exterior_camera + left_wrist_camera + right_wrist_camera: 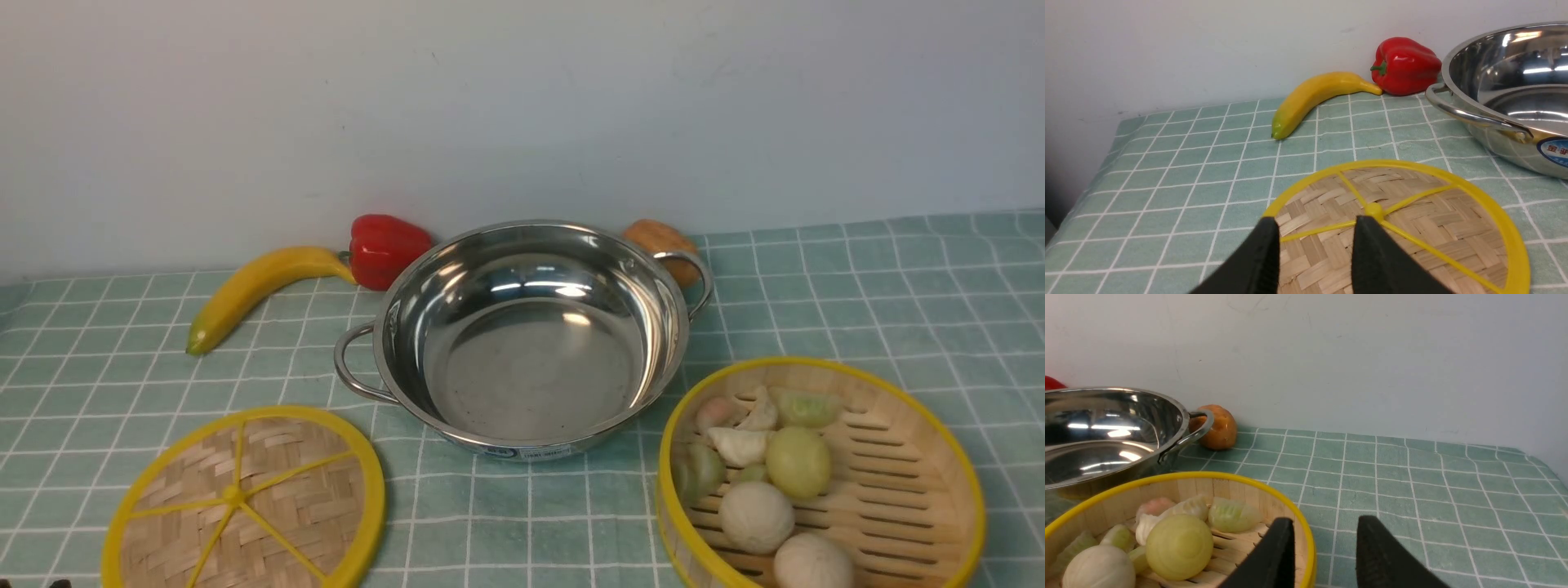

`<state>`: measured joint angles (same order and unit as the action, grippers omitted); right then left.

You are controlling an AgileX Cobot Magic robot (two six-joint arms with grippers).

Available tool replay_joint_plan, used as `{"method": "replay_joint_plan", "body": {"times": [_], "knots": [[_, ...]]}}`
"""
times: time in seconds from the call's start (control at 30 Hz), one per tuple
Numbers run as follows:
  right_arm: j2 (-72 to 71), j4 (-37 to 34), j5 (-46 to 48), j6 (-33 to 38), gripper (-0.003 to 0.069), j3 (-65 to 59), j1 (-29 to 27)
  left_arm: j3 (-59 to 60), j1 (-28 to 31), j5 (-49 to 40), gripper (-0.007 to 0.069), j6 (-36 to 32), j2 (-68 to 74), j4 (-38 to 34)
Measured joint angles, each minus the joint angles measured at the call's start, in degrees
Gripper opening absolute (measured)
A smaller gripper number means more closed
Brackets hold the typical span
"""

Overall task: Place the steamer in the pot on the blue tablecloth, and put the lid on the steamer.
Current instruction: 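Reach for and grasp the rim of the bamboo steamer holding the buns with the right gripper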

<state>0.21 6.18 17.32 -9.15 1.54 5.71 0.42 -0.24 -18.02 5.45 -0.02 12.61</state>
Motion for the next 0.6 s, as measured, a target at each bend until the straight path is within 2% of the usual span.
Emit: {"method": "replay_joint_plan", "body": {"times": [0.2, 0.27, 0.4, 0.53, 0.6], "knots": [[0.0, 0.0, 0.0, -0.16, 0.024, 0.0, 0.0, 0.0, 0.0, 0.04, 0.0243, -0.14, 0.0, -0.18], [0.0, -0.96, -0.27, -1.39, 0.024, 0.0, 0.0, 0.0, 0.0, 1.37, 0.0243, 1.51, 0.0, -3.22], [0.0, -8.3, -2.96, -6.86, 0.024, 0.0, 0.0, 0.0, 0.0, 6.63, 0.0243, 7.98, 0.0, -14.47], [0.0, -20.51, -6.51, -14.75, 0.024, 0.0, 0.0, 0.0, 0.0, 12.48, 0.0243, 16.63, 0.0, -27.93], [0.0, -24.28, -7.36, -16.94, 0.024, 0.0, 0.0, 0.0, 0.0, 14.45, 0.0243, 17.8, 0.0, -30.79]]}}
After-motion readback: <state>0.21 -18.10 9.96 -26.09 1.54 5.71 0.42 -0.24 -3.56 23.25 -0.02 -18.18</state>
